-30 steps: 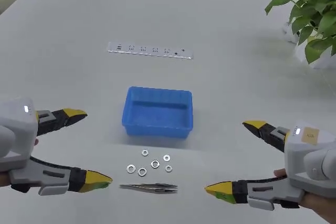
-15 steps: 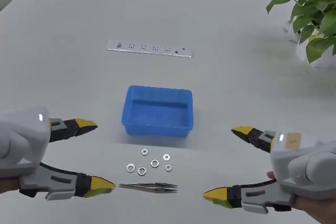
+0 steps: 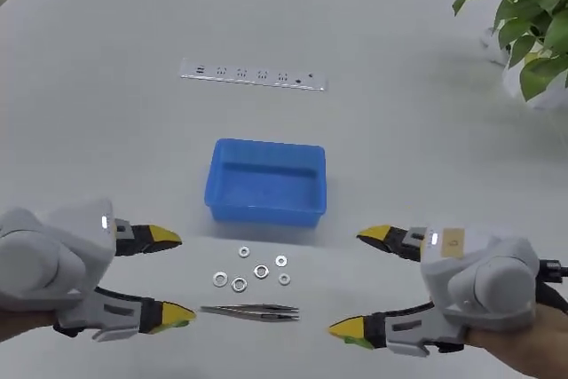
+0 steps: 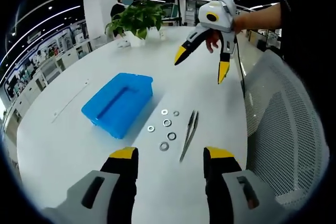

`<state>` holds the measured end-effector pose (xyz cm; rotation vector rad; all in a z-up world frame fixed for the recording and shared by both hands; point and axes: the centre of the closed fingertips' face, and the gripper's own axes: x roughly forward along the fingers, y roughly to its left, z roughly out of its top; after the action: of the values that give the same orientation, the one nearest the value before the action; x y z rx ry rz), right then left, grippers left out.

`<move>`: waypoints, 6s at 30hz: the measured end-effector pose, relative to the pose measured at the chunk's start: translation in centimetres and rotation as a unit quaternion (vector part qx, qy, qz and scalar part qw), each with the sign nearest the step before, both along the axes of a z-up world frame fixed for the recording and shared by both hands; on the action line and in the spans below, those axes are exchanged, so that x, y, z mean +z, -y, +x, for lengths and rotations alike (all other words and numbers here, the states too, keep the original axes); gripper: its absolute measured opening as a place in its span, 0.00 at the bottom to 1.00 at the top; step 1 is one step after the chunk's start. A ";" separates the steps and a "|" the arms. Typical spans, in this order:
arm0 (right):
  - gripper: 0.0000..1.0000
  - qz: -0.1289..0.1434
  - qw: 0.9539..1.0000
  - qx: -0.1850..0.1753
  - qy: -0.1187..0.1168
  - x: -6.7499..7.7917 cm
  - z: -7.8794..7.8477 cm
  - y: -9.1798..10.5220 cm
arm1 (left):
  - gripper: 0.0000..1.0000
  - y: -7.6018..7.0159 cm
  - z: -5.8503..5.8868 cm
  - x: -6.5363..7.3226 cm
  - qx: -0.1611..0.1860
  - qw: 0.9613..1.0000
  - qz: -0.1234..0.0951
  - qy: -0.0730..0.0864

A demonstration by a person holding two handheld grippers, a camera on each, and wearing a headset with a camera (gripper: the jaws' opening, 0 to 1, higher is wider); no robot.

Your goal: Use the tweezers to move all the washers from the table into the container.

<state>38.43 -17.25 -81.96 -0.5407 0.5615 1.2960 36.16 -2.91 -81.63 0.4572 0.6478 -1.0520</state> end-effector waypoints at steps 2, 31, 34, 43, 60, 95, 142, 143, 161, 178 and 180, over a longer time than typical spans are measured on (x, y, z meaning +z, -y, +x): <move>0.67 -0.002 1.000 0.011 0.000 -0.3 -0.2 -0.4 | 0.51 0.1 -0.1 -0.3 -0.006 1.000 0.005 -0.003; 0.33 -0.044 0.991 0.126 0.005 -4.3 -2.6 -4.5 | 0.20 1.0 -0.8 -6.0 -0.083 0.992 0.086 -0.035; 0.30 -0.051 0.989 0.139 0.007 -4.8 -2.8 -4.8 | 0.18 0.9 -0.7 -6.2 -0.091 0.991 0.094 -0.036; 0.24 -0.057 0.987 0.153 -0.001 -5.7 -2.9 -6.0 | 0.12 1.0 -0.8 -6.8 -0.106 0.988 0.102 -0.042; 0.12 -0.083 0.983 0.162 0.001 -7.0 -2.9 -6.0 | 0.06 1.1 -0.8 -7.2 -0.119 0.986 0.106 -0.044; 0.15 -0.078 0.981 0.177 0.008 -6.1 -3.1 -7.6 | 0.05 2.2 -1.3 -2.1 -0.130 0.986 0.090 -0.047; 0.09 -0.059 0.984 0.165 0.014 -4.7 -3.0 -7.9 | 0.06 3.4 -0.9 0.2 -0.153 0.985 0.075 -0.022; 0.09 -0.059 0.984 0.165 0.015 -4.6 -3.0 -7.9 | 0.06 3.4 -1.0 0.3 -0.153 0.985 0.073 -0.023; 0.09 -0.042 0.986 0.160 0.022 -3.6 -2.8 -8.8 | 0.05 4.5 -1.0 3.3 -0.150 0.988 0.040 -0.003; 0.11 -0.027 0.987 0.156 0.015 -3.6 -3.2 -9.6 | 0.05 6.7 -1.0 4.5 -0.164 0.986 0.023 0.011; 0.11 -0.028 0.987 0.157 0.012 -3.8 -3.4 -9.6 | 0.05 6.9 -1.1 4.3 -0.167 0.986 0.023 0.010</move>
<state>35.08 -7.68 -85.76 -0.7097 0.5071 1.5722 35.10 -9.84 -77.28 0.6309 0.5903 -1.3487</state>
